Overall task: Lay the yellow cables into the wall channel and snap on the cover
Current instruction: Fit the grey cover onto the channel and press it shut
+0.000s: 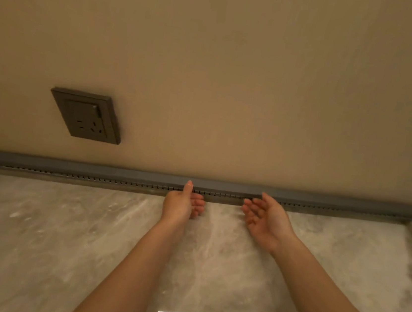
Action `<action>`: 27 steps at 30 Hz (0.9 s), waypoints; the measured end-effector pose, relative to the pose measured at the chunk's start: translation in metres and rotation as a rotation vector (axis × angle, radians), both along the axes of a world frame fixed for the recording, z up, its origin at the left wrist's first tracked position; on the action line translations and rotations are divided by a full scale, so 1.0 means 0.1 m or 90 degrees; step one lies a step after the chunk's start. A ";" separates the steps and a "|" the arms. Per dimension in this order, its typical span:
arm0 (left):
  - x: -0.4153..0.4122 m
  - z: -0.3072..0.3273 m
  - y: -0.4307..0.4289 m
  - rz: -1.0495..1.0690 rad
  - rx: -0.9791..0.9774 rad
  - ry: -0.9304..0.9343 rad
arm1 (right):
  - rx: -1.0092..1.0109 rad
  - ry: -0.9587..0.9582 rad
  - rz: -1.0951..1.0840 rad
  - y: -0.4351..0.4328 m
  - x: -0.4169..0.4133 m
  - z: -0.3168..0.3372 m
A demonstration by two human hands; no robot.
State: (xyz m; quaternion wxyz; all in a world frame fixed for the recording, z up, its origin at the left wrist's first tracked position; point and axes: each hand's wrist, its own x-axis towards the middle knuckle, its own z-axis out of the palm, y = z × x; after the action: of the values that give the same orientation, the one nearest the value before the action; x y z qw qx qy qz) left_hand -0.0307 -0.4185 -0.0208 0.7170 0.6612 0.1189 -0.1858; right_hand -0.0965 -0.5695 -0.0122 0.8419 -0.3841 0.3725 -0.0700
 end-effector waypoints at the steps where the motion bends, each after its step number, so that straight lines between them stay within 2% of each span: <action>1: 0.00 0.00 0.01 -0.006 -0.009 -0.002 | -0.014 0.004 0.002 -0.01 0.02 0.00; 9: 0.10 -0.06 0.01 -0.009 -0.051 -0.001 | -0.140 0.037 0.072 -0.02 0.14 -0.04; 19: -0.04 -0.10 -0.12 0.038 0.090 -0.053 | -0.148 0.016 0.250 -0.22 -0.01 -0.03; 27: -0.54 -0.01 -0.87 -0.001 0.038 0.007 | -0.228 -0.034 0.406 -0.70 -0.29 0.08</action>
State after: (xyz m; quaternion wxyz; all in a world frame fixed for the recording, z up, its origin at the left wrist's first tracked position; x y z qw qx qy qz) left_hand -0.0845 -0.5053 -0.0216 0.6963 0.6814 0.1279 -0.1859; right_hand -0.1259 -0.6391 -0.0040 0.7501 -0.6204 0.1940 0.1218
